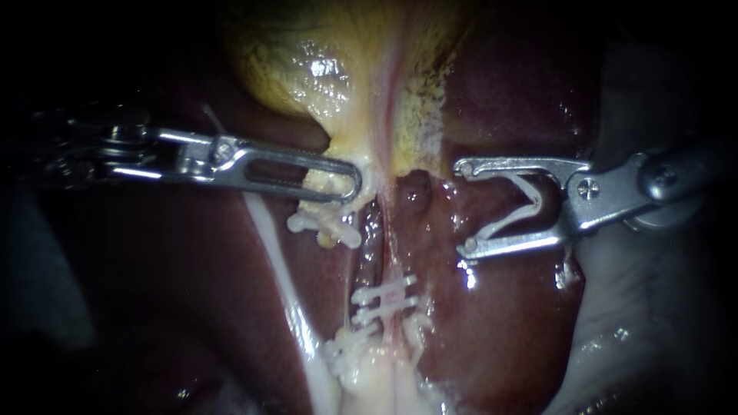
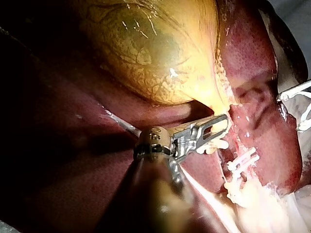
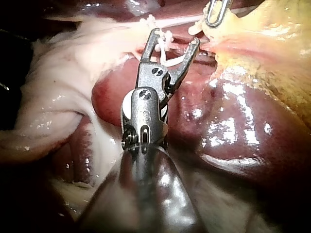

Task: Clipping third clip right tube

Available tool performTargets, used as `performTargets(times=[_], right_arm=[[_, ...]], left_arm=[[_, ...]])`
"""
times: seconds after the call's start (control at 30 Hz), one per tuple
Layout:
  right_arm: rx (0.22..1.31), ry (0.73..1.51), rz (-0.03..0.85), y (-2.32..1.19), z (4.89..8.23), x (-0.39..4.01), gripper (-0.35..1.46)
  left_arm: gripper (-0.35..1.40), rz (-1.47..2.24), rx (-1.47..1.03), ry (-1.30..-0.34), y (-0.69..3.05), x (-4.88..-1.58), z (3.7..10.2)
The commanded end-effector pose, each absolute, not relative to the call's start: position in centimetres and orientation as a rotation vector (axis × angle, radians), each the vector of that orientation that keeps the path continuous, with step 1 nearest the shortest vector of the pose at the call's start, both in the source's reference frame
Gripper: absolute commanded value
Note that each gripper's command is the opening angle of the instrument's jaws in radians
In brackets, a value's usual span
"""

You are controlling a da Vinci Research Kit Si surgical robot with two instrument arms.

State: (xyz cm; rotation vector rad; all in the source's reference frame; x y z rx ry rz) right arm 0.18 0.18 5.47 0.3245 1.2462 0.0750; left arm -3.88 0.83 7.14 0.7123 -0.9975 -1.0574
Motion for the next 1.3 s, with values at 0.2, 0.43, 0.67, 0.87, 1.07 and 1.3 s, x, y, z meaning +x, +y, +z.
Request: performTargets(times=[0.2,0.43,0.67,0.87,1.07,1.3], right_arm=[[0.325,1.246,0.075,0.18,5.47,0.18,0.50],[0.322,1.245,0.077,0.18,5.47,0.19,0.50],[0.335,1.244,0.091,0.17,5.48,0.24,0.50],[0.382,1.243,0.133,0.08,5.64,0.40,0.50],[0.444,1.230,0.199,-0.03,6.00,0.63,0.49],[0.525,1.212,0.254,-0.16,6.34,0.90,0.49]], left_arm=[[-0.35,-1.052,0.728,-0.996,0.82,-3.68,7.00],[-0.35,-1.071,0.716,-0.993,0.86,-3.38,6.69],[-0.35,-1.084,0.713,-0.994,0.84,-3.26,6.46],[-0.35,-1.086,0.712,-0.997,0.81,-3.27,6.43],[-0.35,-1.088,0.712,-0.996,0.79,-3.26,6.38],[-0.35,-1.089,0.713,-0.996,0.78,-3.26,6.34]])
